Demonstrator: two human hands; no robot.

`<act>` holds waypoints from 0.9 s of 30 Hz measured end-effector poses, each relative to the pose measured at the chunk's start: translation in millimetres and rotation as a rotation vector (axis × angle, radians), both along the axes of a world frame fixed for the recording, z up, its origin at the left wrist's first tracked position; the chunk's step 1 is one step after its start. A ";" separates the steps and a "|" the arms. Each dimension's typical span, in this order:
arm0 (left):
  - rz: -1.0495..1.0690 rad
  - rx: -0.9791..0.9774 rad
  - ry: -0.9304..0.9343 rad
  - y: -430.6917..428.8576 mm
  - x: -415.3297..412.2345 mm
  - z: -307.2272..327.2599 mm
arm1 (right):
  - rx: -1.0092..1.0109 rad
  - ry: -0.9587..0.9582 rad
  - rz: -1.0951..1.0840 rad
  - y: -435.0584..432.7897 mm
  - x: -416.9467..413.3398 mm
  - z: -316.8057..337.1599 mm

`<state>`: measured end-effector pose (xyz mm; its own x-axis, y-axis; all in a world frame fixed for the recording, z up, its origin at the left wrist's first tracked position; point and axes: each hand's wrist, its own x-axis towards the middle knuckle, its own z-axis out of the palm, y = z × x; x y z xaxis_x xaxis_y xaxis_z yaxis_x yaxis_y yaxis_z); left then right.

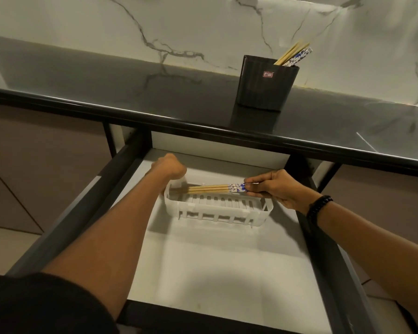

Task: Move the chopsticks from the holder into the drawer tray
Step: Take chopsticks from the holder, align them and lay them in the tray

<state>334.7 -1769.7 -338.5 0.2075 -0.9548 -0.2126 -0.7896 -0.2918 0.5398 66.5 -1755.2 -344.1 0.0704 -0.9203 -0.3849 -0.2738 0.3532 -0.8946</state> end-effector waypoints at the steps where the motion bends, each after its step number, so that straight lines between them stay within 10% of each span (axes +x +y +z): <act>1: -0.012 0.005 -0.005 -0.5 -0.7 -1.0 | -0.003 0.011 -0.006 0.5 3.2 -4.9; 18: -0.117 -0.121 -0.178 1.9 -7.2 -3.2 | -0.381 0.505 0.179 1.7 9.5 -20.5; 27: -0.165 -0.805 -0.088 18.0 -27.2 50.5 | -0.723 0.373 0.002 2.7 -0.7 40.0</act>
<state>307.4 -1751.7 -287.9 0.0351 -0.8277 0.5600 -0.8376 0.2813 0.4683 65.9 -1752.5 -304.2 0.0568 -0.9502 0.3064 -0.5985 -0.2780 -0.7513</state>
